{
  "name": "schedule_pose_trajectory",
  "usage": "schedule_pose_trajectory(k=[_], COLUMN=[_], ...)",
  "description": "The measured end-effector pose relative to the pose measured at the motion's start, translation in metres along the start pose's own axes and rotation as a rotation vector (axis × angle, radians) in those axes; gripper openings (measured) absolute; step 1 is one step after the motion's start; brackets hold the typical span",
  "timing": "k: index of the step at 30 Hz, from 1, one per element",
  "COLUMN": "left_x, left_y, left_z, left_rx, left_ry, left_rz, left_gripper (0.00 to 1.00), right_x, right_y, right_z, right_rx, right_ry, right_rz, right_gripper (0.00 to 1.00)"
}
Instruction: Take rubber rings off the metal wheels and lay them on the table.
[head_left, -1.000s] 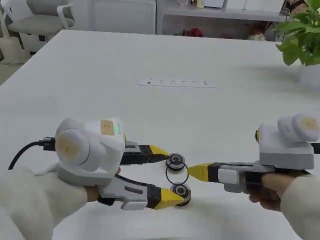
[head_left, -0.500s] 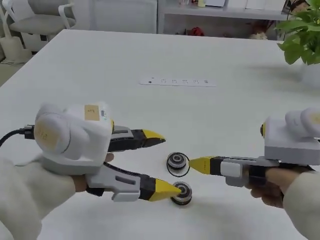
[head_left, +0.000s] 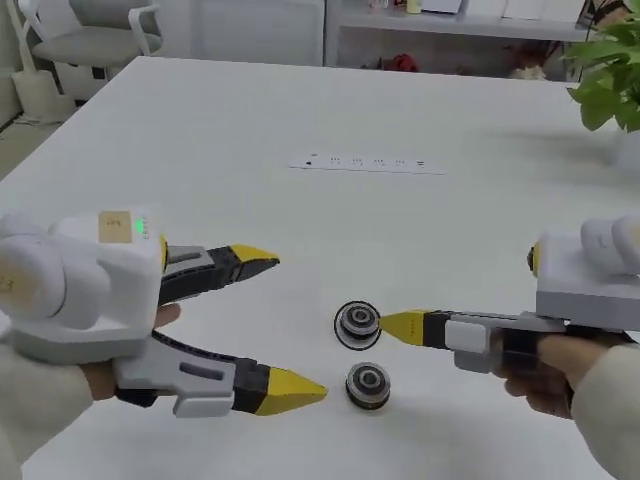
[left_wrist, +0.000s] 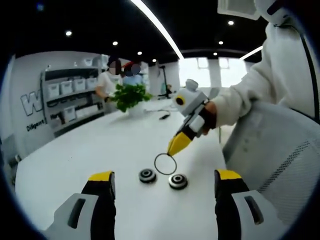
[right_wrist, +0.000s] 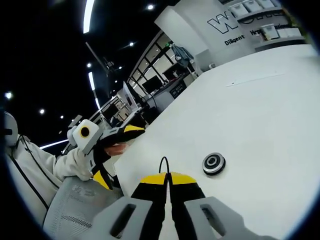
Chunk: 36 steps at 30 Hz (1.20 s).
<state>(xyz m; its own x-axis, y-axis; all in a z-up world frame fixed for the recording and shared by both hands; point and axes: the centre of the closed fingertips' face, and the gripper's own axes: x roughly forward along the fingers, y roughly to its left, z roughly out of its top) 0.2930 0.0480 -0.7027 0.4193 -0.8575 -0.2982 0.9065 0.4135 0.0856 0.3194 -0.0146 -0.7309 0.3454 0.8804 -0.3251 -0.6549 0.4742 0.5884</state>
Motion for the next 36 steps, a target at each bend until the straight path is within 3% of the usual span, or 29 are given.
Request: schedule_pose_trajectory(k=[3,7,16,22,36], left_x=[-0.008,-0.019,-0.029,-0.033,-0.031], left_y=[0.005,0.001,0.002,0.001,-0.002], left_z=[-0.008,-0.011,-0.021,-0.025,-0.032], left_rx=[-0.009,-0.043,-0.068,-0.089,-0.099], left_ry=[0.022,0.0,0.016,0.008,0.02], left_rz=[0.045,0.06,0.103,0.114,0.096], left_gripper=[0.88,0.92,1.0,1.0,1.0], right_x=[0.003,0.006,0.013,0.018,0.034], right_y=[0.004,0.009,0.021,0.025,0.027], right_z=[-0.003,-0.006,-0.011,-0.012,-0.035], right_rx=[0.001,-0.003,-0.003,0.005,-0.042], right_ry=[0.014,0.03,0.055,0.064,0.152], right_rz=[0.012,0.027,0.058,0.069,0.058], right_gripper=[0.0,0.0,0.0,0.0,0.0])
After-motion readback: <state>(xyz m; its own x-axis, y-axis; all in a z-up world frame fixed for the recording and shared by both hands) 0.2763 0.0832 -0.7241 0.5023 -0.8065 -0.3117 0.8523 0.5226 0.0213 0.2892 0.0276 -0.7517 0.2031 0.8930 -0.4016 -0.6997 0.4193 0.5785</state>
